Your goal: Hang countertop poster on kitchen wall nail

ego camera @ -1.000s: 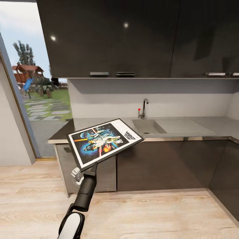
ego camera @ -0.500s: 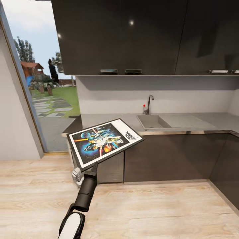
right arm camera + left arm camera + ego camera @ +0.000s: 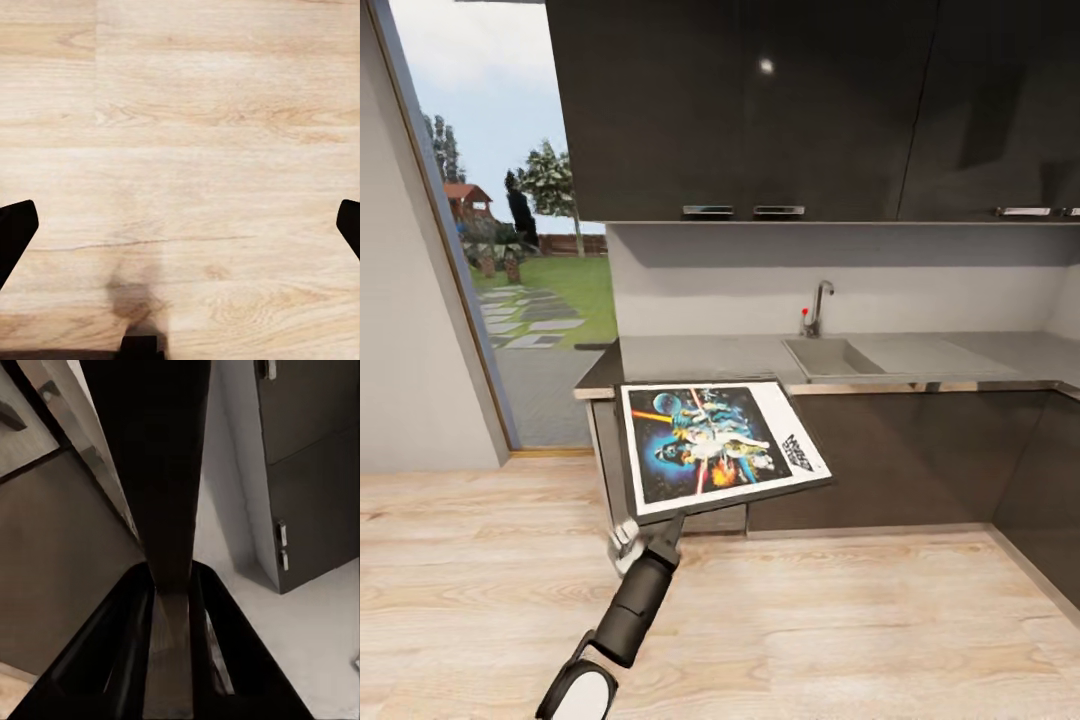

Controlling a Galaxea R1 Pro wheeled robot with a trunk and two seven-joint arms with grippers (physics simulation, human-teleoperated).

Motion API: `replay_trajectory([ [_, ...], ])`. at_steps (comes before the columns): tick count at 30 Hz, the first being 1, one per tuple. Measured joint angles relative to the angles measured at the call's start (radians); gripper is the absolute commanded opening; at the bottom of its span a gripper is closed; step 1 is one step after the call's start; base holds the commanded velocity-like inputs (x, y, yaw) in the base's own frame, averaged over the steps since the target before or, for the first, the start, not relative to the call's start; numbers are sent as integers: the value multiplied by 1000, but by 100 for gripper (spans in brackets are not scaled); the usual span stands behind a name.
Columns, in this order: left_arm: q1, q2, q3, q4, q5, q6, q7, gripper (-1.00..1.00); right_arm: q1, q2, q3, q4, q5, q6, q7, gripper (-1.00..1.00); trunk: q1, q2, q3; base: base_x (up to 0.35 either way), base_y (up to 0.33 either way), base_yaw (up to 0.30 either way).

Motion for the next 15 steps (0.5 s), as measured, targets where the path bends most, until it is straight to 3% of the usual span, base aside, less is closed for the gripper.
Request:
replay_trajectory([
  [3, 0, 33, -5, 0, -53, 31, -2, -100, 0, -1, 0, -1, 0, 0, 0, 100, 0, 0, 0, -11, 11, 0],
  [7, 0, 56, -10, 0, -80, 79, -10, -100, -1, -1, 0, -3, 0, 0, 0, 100, 0, 0, 0, -5, 5, 0],
  [10, 0, 68, -10, 0, -88, 100, -53, -100, -1, -2, -1, -5, 0, 0, 1, 100, 0, 0, 0, -1, 1, 0],
  [12, 0, 98, 11, -1, -93, 122, -120, -100, -1, -2, -1, -7, 0, 0, 1, 100, 0, 0, 0, 0, 0, 0],
  [15, -5, 116, 47, -1, -94, 162, -163, -100, -1, -3, 0, -7, 0, 0, 1, 100, 0, 0, 0, 0, 0, 0],
])
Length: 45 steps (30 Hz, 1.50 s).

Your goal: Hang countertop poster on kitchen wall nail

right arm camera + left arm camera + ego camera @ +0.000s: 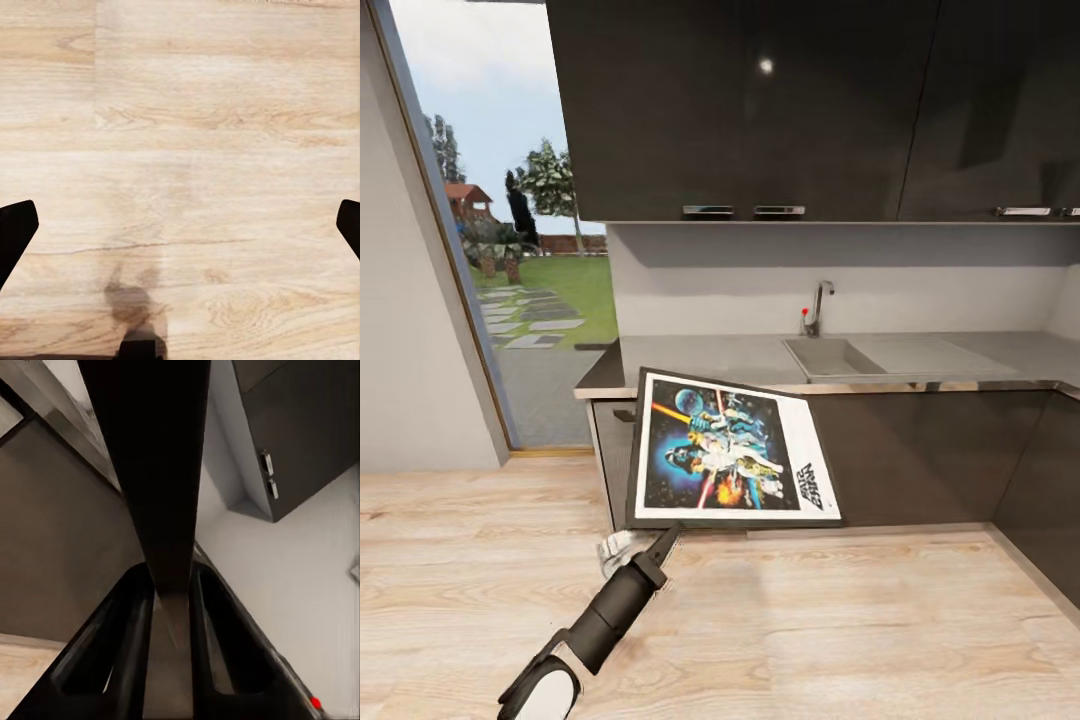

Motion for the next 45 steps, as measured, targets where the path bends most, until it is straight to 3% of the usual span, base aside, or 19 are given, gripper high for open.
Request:
replay_trajectory([
  [3, -25, 12, 75, 0, -6, 76, -56, -100, 0, 0, 0, 0, 0, 0, 0, 100, 0, 0, 0, 0, 0, 0],
  [5, -47, 19, 102, 0, -26, 116, -76, -100, 0, 0, 0, 0, 0, 0, 0, 100, 0, 0, 0, 0, 0, 0],
  [6, -87, 37, 126, 0, -73, 174, -96, -100, 0, 0, 0, 0, 0, 0, 0, 100, 0, 0, 0, 0, 0, 0],
  [8, -132, 51, 139, 0, -125, 227, -119, -100, 1, 0, 0, 0, 0, 0, 0, 100, 0, 0, 0, 0, 0, 0],
  [11, -190, 68, 153, 0, -166, 283, -148, -100, 0, 0, 0, 0, 0, 0, 0, 100, 0, 0, 0, 0, 0, 0],
  [14, -279, 127, 168, 0, -186, 357, -175, -100, 0, 0, 0, -1, 0, 0, 1, 100, 0, 0, 0, 0, 0, 0],
  [17, -323, 168, 172, 0, -193, 391, -215, -100, 0, 0, 0, -3, 0, 0, 2, 100, 0, 0, 0, 0, 0, 0],
  [19, -355, 213, 174, 0, -235, 427, -277, -100, -1, 0, 3, -5, 2, 0, 18, 100, 0, 0, 0, 0, 0, 0],
  [22, -368, 231, 174, 1, -273, 442, -322, -100, -2, 0, 23, -19, 14, 0, 59, 100, 0, 0, 0, 0, 0, 0],
  [23, -380, 240, 174, 1, -314, 451, -375, -100, -3, -2, 53, -62, 35, 1, 113, 100, 0, 0, 0, 0, 0, 0],
  [25, -386, 243, 174, 2, -349, 455, -411, -100, -3, -10, 69, -100, 44, 3, 150, 100, 0, 0, 0, 0, 0, 0],
  [26, -389, 246, 174, 2, -384, 457, -442, -100, -3, -20, 78, -134, 50, 5, 188, 100, 0, 0, 0, 0, 0, 0],
  [31, -394, 248, 175, 4, -468, 461, -491, -100, -3, -45, 88, -214, 57, 11, 329, 100, 0, 0, 0, 0, 0, 0],
  [37, -395, 248, 174, 5, -498, 477, -503, -100, -3, -51, 90, -318, 57, 12, 403, 100, 0, 0, 0, 0, 0, 0],
  [39, -395, 247, 174, 5, -500, 480, -502, -100, -3, -51, 89, -340, 56, 12, 405, 100, 0, 0, 0, 0, 0, 0],
  [43, -396, 240, 173, 5, -502, 483, -498, -100, -3, -40, 92, -371, 56, 11, 342, 100, 0, 0, 0, 0, 0, 0],
  [44, -396, 229, 173, 5, -501, 484, -494, -100, -3, -24, 94, -376, 57, 10, 292, 100, 0, 0, 0, 0, 0, 0],
  [45, -396, 186, 173, 3, -498, 487, -470, -100, -3, 10, 98, -383, 59, 10, 188, 100, 0, 0, 0, 0, 0, 0],
])
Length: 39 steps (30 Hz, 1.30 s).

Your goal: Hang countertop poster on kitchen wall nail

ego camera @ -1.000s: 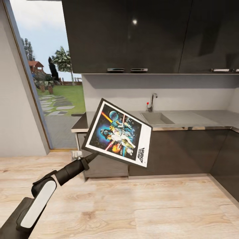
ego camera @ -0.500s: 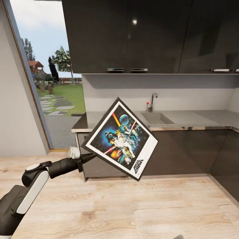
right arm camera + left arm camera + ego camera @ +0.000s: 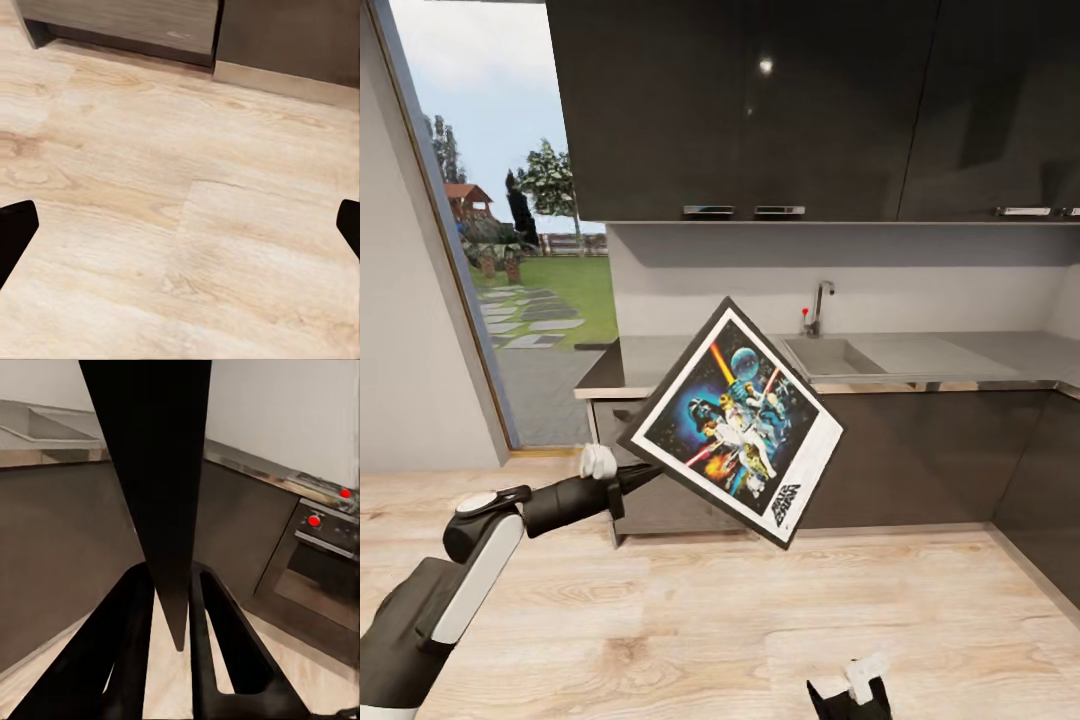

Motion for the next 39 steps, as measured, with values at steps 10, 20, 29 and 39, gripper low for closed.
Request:
replay_trajectory([
  [10, 0, -281, -2, -3, -1, 0, 292, -100, 0, 104, 10, -4, 42, -3, -296, 100, 0, 0, 0, 0, 0, 0],
  [20, -8, -462, -6, -5, 3, 182, 561, -100, 0, 173, 149, -7, 106, -5, -655, 100, 0, 0, 0, 0, 0, 0],
  [29, -12, -462, -60, -5, 5, 202, 646, -100, 0, 181, 239, -149, 109, 74, -881, 100, 0, 0, 0, 0, 0, 0],
  [39, -12, -463, -138, -5, 0, 210, 830, -100, -1, 182, 287, -293, 108, 268, -977, 100, 0, 0, 0, 0, 0, 0],
])
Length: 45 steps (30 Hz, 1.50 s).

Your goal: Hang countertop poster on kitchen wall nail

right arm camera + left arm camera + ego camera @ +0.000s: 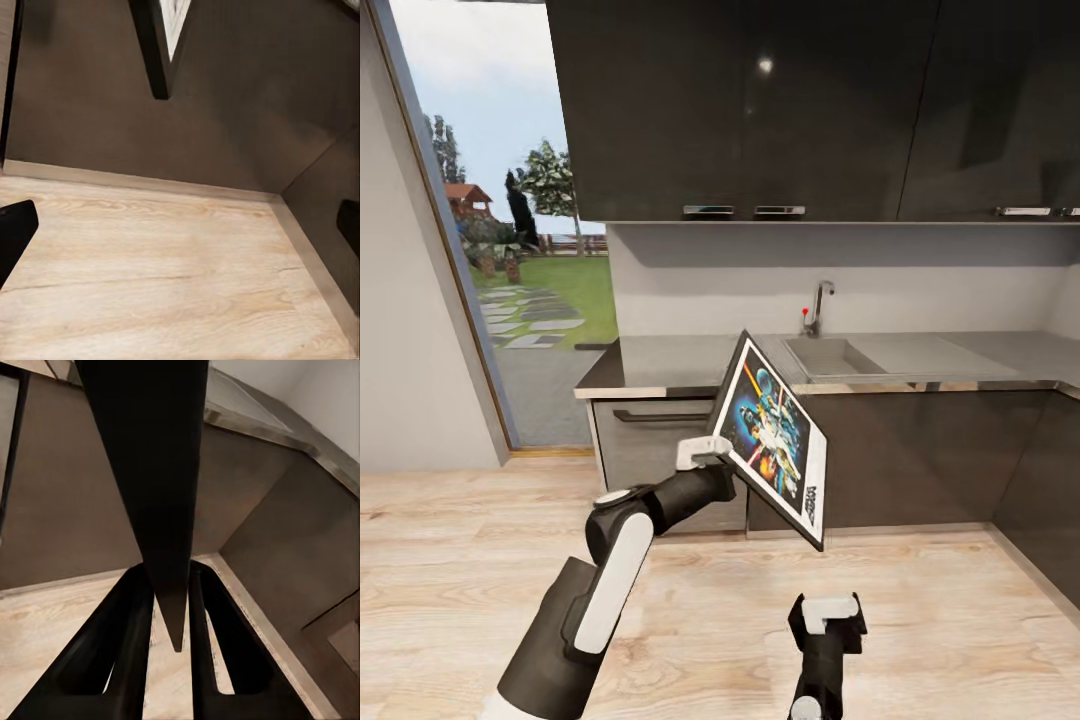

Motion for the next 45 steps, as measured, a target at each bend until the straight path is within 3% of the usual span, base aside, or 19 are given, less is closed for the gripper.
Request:
replay_trajectory([
  [8, 0, 0, -24, 0, -1, 1, 87, -100, -2, 2, 5, -38, -1, 42, -15, 100, 0, 0, 0, 0, 0, 0],
  [11, 0, 0, -30, 0, 19, 1, 121, -100, -3, 5, 6, -48, -1, 44, -17, 100, 0, 0, 0, 0, 0, 0],
  [16, 0, 0, -77, 0, 102, 0, 202, -100, -3, 7, 27, -62, -1, 46, -57, 100, 0, 0, 0, 0, 0, 0],
  [17, 0, 0, -83, 0, 119, 0, 224, -100, -3, 7, 43, -63, -1, 47, -74, 100, 0, 0, 0, 0, 0, 0],
  [18, 0, 0, -88, 0, 138, 0, 248, -100, -3, 7, 84, -64, -1, 47, -108, 100, 0, 0, 0, 0, 0, 0],
  [20, 0, 0, -99, 0, 200, -2, 323, -100, -3, 7, 127, -64, -3, 47, -141, 100, 0, 0, 0, 0, 0, 0],
  [24, -1, 0, -107, 0, 291, -7, 397, -100, -3, 7, 184, -64, -7, 48, -186, 100, 0, 0, 0, 0, 0, 0],
  [26, -1, 0, -109, 0, 309, -8, 411, -100, -3, 7, 194, -64, -8, 49, -194, 100, 0, 0, 0, 0, 0, 0],
  [34, -1, 0, -111, 0, 338, -9, 431, -100, -3, 7, 210, -63, -9, 50, -205, 100, 0, 0, 0, 0, 0, 0],
  [45, -1, 0, -111, 0, 343, -11, 436, -100, -3, 12, 218, -64, -9, 51, -208, 100, 0, 0, 0, 0, 0, 0],
])
